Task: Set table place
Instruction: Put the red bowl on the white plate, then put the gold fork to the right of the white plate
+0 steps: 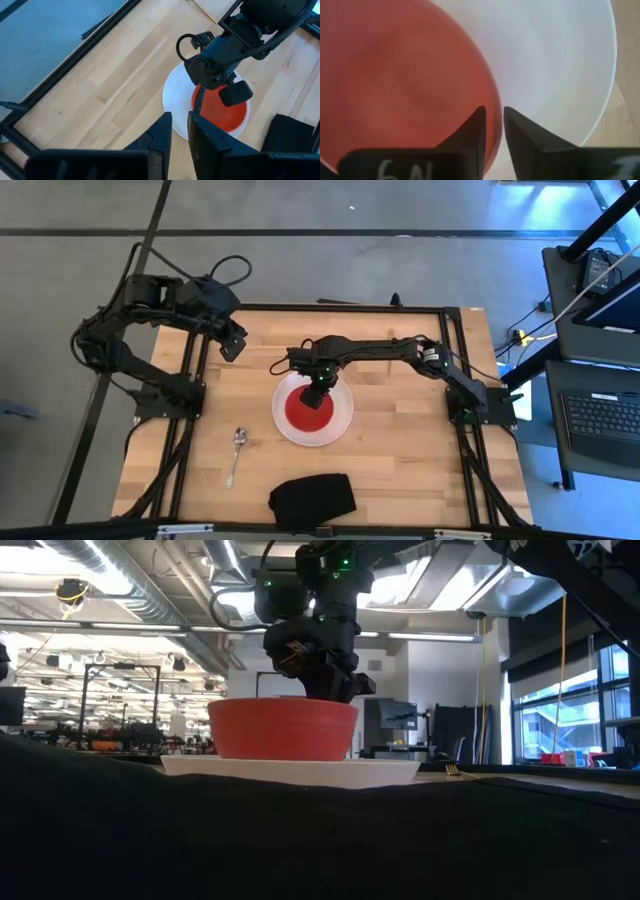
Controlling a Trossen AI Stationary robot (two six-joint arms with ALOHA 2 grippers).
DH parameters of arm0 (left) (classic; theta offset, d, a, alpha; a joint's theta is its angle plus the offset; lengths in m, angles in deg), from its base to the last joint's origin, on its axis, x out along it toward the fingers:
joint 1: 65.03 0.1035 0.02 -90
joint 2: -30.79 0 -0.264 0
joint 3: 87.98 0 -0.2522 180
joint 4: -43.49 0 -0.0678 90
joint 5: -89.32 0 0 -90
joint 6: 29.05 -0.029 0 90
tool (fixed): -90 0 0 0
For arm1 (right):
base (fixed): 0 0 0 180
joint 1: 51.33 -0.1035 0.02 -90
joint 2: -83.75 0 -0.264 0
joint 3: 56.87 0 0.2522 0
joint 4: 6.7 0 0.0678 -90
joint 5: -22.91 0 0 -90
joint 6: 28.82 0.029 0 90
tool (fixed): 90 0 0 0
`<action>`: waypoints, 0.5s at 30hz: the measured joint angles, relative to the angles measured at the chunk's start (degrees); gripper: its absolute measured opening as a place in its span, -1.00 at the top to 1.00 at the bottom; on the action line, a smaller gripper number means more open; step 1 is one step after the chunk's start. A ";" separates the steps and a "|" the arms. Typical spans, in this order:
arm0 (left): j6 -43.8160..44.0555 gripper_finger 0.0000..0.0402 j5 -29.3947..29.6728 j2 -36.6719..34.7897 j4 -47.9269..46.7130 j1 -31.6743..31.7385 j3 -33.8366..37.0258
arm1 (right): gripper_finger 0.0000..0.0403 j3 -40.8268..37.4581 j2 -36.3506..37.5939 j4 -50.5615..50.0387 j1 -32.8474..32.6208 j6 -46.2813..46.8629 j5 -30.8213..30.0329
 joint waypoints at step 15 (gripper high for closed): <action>-0.17 0.79 1.20 0.02 -0.02 0.00 0.00 | 0.50 5.08 2.16 -5.48 0.28 -1.25 1.07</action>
